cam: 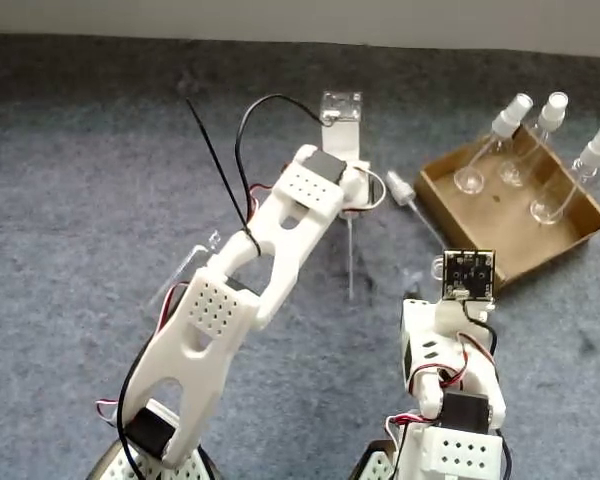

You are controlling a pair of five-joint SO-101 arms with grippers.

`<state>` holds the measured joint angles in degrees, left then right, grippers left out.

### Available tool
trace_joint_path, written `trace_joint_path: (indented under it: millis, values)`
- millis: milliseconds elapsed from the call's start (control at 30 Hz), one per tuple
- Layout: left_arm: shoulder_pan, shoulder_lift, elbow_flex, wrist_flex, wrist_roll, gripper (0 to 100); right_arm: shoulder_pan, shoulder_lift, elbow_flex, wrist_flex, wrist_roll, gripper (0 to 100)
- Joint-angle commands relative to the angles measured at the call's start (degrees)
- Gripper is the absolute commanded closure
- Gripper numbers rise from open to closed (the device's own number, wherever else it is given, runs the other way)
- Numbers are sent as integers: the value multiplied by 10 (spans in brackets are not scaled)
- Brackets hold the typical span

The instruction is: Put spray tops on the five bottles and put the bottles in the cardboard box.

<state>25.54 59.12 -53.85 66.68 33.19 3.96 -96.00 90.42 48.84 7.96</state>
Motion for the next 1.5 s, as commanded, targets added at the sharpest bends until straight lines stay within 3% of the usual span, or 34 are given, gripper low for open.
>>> trace_joint_path:
  millis: [0,400,767,900,1267,1467]
  values:
    - [-13,-13,-29,4,2,995,6,-7,-5,-16,-4,864]
    - [-13,-17,-49,125,0,995,6,-7,-5,-16,-4,864]
    - [-26,-14,-345,335,-149,995,5,-7,-5,-16,-4,864]
    - [-44,-17,-419,339,-152,995,5,-7,-6,-16,-4,864]
    - [-45,-147,-413,342,-152,995,-51,-7,9,-17,-4,864]
    - [-45,-218,-410,342,-152,995,-80,-7,58,-106,0,864]
